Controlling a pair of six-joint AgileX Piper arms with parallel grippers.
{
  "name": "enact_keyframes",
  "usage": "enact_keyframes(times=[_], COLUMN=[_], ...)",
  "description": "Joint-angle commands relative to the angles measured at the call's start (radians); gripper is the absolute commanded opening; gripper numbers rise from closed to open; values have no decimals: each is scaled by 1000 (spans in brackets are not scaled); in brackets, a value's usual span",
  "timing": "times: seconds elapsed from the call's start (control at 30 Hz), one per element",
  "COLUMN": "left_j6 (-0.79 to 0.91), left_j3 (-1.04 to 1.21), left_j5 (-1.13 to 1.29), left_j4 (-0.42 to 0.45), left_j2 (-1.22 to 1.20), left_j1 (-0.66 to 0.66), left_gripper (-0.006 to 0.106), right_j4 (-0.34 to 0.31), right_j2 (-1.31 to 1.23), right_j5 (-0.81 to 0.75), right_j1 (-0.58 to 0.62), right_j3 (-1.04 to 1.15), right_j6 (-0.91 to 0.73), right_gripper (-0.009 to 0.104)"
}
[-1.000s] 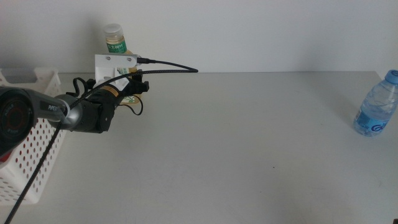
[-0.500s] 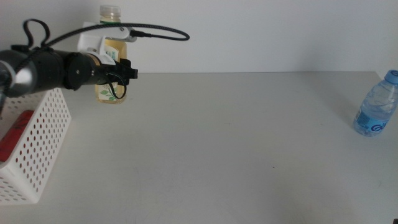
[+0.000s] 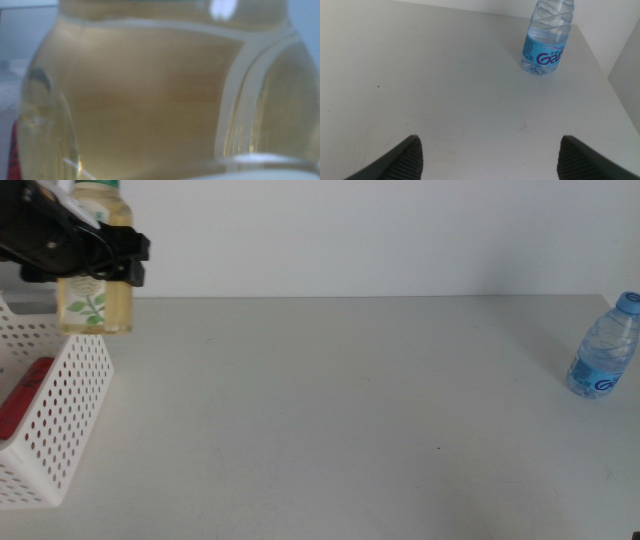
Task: Use arms to grab the bottles and put them into the dustbin to the left of the table.
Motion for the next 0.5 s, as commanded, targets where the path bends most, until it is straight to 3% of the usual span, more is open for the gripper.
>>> enact_keyframes(times=[0.0,0.27,0.47], left_j6=[21,210,289], left_j3=[-105,-143,-113], left_j5=[93,368,376], left_j4=[2,-33,-36], left_j2=[-61,-71,-69], left_j1=[53,295,443], left_gripper=[-2,-2,-2], right_j4=[-9,-9,-9], right_j2=[-21,-21,-21], right_j5=[-63,-63,-63], right_j1=[-5,-5,-5], right_j3=[-6,-6,-6], right_j6=[-9,-9,-9], right_gripper=[94,94,94])
